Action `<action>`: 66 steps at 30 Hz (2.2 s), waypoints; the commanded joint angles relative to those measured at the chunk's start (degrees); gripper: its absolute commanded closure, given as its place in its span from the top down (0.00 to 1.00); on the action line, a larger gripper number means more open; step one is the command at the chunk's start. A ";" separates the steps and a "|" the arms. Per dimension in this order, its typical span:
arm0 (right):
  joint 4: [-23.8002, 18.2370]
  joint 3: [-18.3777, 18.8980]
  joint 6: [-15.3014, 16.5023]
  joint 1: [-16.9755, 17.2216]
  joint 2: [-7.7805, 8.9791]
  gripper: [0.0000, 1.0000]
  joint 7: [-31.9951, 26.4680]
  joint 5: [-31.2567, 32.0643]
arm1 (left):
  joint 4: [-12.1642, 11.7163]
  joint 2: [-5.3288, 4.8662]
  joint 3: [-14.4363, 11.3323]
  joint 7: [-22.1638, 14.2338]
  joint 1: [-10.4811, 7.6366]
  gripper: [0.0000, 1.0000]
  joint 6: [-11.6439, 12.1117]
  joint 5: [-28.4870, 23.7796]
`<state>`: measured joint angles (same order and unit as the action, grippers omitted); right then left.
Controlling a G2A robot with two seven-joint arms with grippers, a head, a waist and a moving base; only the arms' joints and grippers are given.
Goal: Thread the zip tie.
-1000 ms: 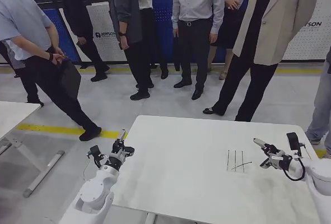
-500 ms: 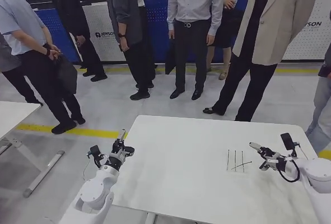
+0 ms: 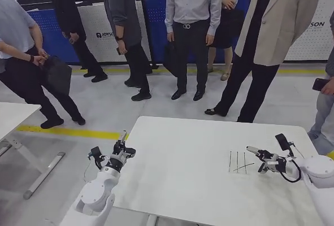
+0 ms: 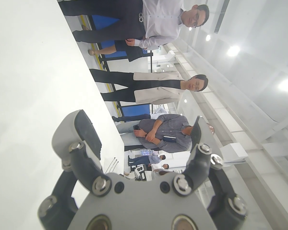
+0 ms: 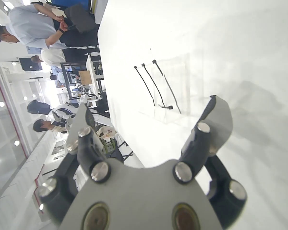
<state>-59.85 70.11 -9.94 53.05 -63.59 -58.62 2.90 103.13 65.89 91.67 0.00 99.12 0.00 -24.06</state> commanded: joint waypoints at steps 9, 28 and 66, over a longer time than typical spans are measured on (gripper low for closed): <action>2.33 -1.10 0.89 -0.59 -0.23 1.00 0.75 -0.16 | 0.00 0.00 0.00 0.00 0.00 1.00 0.00 0.00; 8.49 -2.36 2.40 -3.45 -0.35 0.40 -1.44 -1.75 | 0.00 0.00 0.00 0.00 0.00 1.00 0.00 0.00; 7.81 -3.22 2.71 -2.89 0.37 0.00 -1.23 -1.28 | 0.00 0.00 0.00 0.00 0.00 1.00 0.00 0.00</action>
<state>-52.00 66.92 -7.20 50.15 -63.23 -59.86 1.56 103.13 65.89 91.67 0.00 99.12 0.00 -24.06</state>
